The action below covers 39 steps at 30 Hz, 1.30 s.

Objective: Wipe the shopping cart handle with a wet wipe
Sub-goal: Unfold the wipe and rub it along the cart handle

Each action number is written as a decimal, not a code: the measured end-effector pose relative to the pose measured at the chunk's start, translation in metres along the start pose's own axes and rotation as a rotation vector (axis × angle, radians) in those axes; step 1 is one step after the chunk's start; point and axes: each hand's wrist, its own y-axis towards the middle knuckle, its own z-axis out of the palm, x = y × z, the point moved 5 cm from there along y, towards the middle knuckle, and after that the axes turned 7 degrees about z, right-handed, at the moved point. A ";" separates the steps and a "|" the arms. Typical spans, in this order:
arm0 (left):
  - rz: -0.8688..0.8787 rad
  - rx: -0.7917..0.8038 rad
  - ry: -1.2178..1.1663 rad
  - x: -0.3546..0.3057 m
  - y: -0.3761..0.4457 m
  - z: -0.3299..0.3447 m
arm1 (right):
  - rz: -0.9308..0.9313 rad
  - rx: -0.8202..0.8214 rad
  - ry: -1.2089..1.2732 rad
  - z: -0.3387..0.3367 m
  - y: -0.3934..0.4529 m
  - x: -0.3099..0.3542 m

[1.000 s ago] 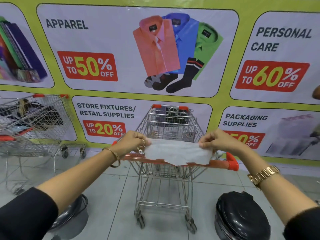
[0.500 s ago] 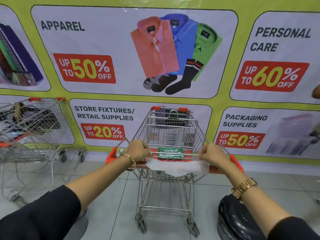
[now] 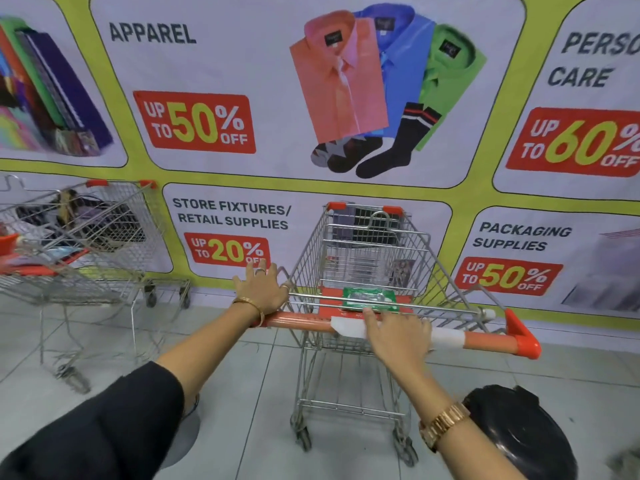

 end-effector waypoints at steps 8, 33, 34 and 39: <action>-0.119 0.033 -0.514 0.024 0.006 0.021 | 0.026 -0.010 -0.029 0.030 -0.027 0.071; -0.061 0.055 -0.385 0.017 0.003 0.025 | 0.051 -0.255 0.039 0.025 -0.030 0.026; -0.059 0.059 -0.390 0.015 0.003 0.025 | 0.089 -0.244 0.049 0.025 -0.029 0.024; -0.066 0.042 -0.322 0.014 0.005 0.025 | 0.056 -0.124 0.082 0.044 -0.040 0.080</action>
